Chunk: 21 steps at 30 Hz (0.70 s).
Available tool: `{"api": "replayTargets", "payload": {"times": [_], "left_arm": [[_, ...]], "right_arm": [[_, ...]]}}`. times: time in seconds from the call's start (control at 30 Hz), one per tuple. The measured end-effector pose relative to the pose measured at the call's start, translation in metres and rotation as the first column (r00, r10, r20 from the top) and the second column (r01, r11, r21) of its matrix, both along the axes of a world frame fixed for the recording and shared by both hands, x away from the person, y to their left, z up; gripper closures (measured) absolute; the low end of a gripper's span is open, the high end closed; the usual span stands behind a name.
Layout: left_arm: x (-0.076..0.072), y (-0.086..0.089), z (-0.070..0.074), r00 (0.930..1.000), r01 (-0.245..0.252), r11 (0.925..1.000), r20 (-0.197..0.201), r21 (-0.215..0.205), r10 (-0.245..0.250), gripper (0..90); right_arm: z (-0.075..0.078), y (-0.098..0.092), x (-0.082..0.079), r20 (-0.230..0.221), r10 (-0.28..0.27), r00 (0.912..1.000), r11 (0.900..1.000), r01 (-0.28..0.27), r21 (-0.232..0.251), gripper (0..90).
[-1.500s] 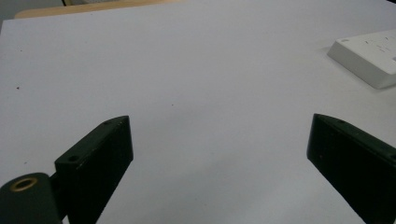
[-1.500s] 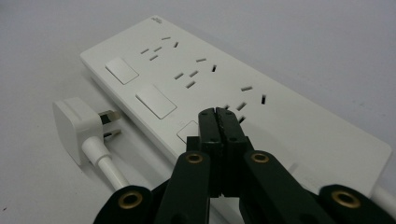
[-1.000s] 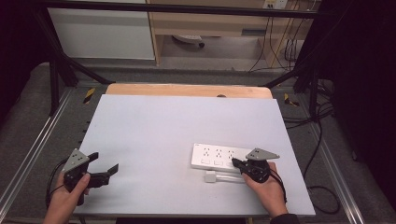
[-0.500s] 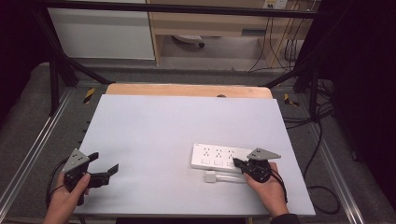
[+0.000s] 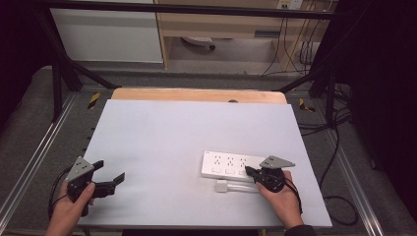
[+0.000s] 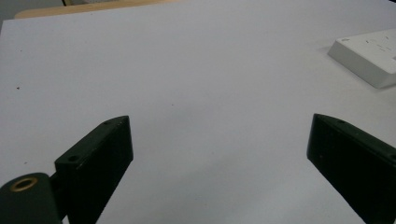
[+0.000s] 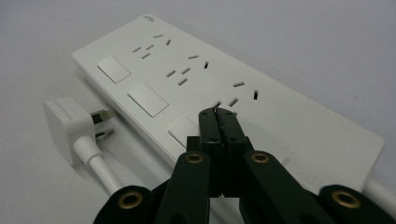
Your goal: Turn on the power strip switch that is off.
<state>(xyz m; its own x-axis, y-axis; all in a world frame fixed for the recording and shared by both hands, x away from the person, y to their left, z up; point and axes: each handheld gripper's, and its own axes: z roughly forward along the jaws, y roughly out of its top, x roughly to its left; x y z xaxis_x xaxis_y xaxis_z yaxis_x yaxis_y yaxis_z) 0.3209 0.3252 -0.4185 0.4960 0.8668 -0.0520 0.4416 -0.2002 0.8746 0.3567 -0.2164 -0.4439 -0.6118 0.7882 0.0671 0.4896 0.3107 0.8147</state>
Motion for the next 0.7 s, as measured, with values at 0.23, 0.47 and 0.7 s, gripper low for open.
{"api": "replayTargets", "payload": {"times": [0.23, 0.47, 0.7], "left_arm": [[0.0001, 0.0001, 0.0001, 1.0, 0.0, 1.0, 0.0, 0.0, 0.0, 7.1], [0.0001, 0.0, 0.0, 1.0, 0.0, 1.0, 0.0, 0.001, 0.0, 7.1], [0.0001, 0.0003, 0.0001, 1.0, -0.001, 1.0, 0.0, 0.0, 0.001, 7.1]], "right_arm": [[0.002, 0.0013, 0.0001, 0.015, 0.003, 0.9999, 1.0, -0.003, 0.001, 90.0], [0.0048, 0.001, -0.0006, 0.033, 0.003, 0.9994, 1.0, -0.004, 0.02, 90.0], [0.0068, 0.0018, -0.0013, 0.041, 0.002, 0.9991, 0.999, -0.003, 0.032, 90.0]]}}
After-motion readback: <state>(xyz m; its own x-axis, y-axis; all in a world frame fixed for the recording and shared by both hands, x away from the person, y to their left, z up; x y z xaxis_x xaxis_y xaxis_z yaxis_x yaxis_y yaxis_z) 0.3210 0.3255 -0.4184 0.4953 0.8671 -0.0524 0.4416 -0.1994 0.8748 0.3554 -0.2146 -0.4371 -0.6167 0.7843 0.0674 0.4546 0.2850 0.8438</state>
